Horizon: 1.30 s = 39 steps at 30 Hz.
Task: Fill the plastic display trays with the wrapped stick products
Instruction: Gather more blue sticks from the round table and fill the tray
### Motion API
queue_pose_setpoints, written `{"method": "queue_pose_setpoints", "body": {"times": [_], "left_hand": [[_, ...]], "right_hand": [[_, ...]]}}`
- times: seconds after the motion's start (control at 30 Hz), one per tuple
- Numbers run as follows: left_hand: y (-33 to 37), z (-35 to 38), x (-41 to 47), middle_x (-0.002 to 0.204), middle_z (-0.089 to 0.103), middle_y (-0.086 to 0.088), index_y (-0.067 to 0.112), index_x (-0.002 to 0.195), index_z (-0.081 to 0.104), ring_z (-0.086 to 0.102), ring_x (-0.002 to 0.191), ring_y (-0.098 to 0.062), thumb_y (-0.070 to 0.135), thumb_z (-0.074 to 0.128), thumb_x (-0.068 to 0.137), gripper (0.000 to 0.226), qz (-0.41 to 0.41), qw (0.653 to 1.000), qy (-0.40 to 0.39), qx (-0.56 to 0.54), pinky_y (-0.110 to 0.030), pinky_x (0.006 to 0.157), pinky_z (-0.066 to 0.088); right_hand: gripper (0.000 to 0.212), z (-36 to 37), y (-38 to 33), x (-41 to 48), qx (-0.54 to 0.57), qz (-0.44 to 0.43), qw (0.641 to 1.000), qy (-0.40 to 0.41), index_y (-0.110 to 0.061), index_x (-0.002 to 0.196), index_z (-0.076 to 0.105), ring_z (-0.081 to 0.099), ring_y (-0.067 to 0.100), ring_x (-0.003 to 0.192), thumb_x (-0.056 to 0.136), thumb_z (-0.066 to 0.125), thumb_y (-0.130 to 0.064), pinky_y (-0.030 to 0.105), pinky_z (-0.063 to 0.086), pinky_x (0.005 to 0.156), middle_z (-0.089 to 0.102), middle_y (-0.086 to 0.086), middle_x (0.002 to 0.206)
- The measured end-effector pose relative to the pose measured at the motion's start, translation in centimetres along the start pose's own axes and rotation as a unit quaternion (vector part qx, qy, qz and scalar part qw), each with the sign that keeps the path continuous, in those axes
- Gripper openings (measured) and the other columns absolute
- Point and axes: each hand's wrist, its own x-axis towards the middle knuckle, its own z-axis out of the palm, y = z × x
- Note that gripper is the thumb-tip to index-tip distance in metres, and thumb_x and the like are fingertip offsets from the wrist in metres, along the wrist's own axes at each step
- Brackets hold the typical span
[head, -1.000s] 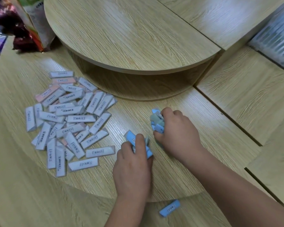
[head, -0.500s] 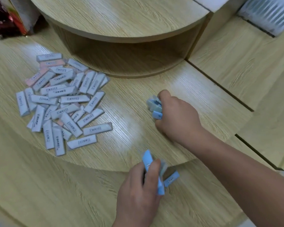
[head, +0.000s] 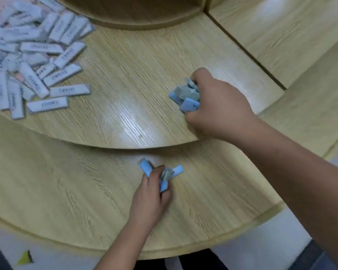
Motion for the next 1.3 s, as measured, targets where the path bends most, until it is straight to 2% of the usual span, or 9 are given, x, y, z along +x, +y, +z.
{"method": "queue_pose_setpoints", "body": {"times": [0.13,0.3,0.5,0.6,0.77,0.93,1.03,1.13,1.3], "left_hand": [[-0.7,1.2,0.4,0.106,0.057,-0.008,0.026,0.132,0.045,0.064,0.076,-0.026,0.024,0.073,0.086,0.054,0.008,0.999,0.046,0.002,-0.032,0.059,0.049],[-0.5,1.5,0.8,0.104,0.061,0.0,0.03,0.127,0.043,0.063,0.075,-0.02,0.039,0.074,0.084,0.053,0.024,0.997,0.037,0.069,-0.032,0.055,0.052],[-0.6,1.7,1.2,0.093,0.062,0.006,0.033,0.12,0.045,0.061,0.072,-0.017,0.035,0.075,0.079,0.051,0.04,0.992,0.026,0.121,-0.026,0.052,0.043],[-0.6,1.5,1.6,0.088,0.062,0.008,0.035,0.117,0.044,0.062,0.069,-0.016,0.035,0.074,0.078,0.049,0.039,0.991,0.021,0.123,-0.026,0.053,0.044],[-0.4,0.2,1.2,0.094,0.063,0.023,0.048,0.113,0.046,0.062,0.079,0.001,0.044,0.073,0.075,0.047,-0.059,0.997,-0.004,-0.049,-0.025,0.067,0.051],[1.3,-1.6,-0.3,0.104,0.061,0.032,0.057,0.111,0.048,0.065,0.086,0.005,0.053,0.068,0.068,0.047,-0.065,0.983,-0.008,-0.171,-0.022,0.07,0.056],[2.3,-2.5,-1.0,0.102,0.061,0.03,0.055,0.112,0.05,0.066,0.085,0.003,0.053,0.068,0.066,0.049,-0.063,0.98,-0.014,-0.189,-0.017,0.068,0.055],[2.9,-3.6,-1.8,0.097,0.063,0.024,0.049,0.113,0.054,0.066,0.08,-0.002,0.047,0.071,0.067,0.049,-0.064,0.974,-0.017,-0.215,-0.023,0.066,0.057],[3.8,-6.0,-2.2,0.083,0.068,0.014,0.043,0.108,0.062,0.06,0.061,-0.002,0.038,0.07,0.067,0.042,-0.05,0.962,0.039,-0.265,-0.019,0.057,0.051]], "right_hand": [[0.042,0.1,0.4,-0.6,0.005,-0.016,1.0,-0.012,-0.025,0.11,0.04,0.05,0.009,0.066,0.079,0.069,-0.028,0.028,0.031,0.05,0.048,-0.011,0.076],[0.046,0.0,0.4,-0.5,0.012,-0.015,1.0,-0.012,-0.024,0.114,0.042,0.05,0.008,0.067,0.078,0.07,-0.027,0.029,0.035,0.051,0.047,-0.012,0.077],[0.048,0.2,0.3,-0.6,0.009,-0.014,1.0,0.0,-0.023,0.115,0.043,0.053,0.013,0.069,0.077,0.071,-0.028,0.03,0.038,0.052,0.049,-0.011,0.079],[0.047,0.3,0.3,-0.7,0.001,-0.015,1.0,0.008,-0.023,0.113,0.042,0.05,0.007,0.066,0.078,0.071,-0.028,0.028,0.035,0.05,0.048,-0.012,0.077],[0.043,0.3,0.4,-1.2,0.019,-0.021,1.0,0.011,-0.025,0.11,0.041,0.051,0.006,0.066,0.078,0.071,-0.029,0.028,0.036,0.049,0.052,-0.011,0.078],[0.044,-0.2,0.6,-1.6,0.072,-0.005,0.997,0.003,-0.028,0.111,0.045,0.057,0.008,0.069,0.076,0.071,-0.028,0.032,0.046,0.055,0.057,-0.01,0.082],[0.047,-0.5,0.4,-1.8,0.088,0.008,0.996,-0.01,-0.029,0.115,0.046,0.06,0.011,0.073,0.076,0.072,-0.029,0.035,0.051,0.059,0.059,-0.011,0.086],[0.045,-0.7,0.0,-1.8,0.133,0.035,0.99,-0.015,-0.03,0.114,0.048,0.061,0.009,0.075,0.076,0.073,-0.029,0.039,0.055,0.065,0.061,-0.011,0.088],[0.036,-0.6,-0.1,-2.0,0.261,0.079,0.962,-0.02,-0.03,0.103,0.053,0.066,0.015,0.075,0.075,0.075,-0.028,0.045,0.059,0.069,0.064,-0.007,0.086]]}}
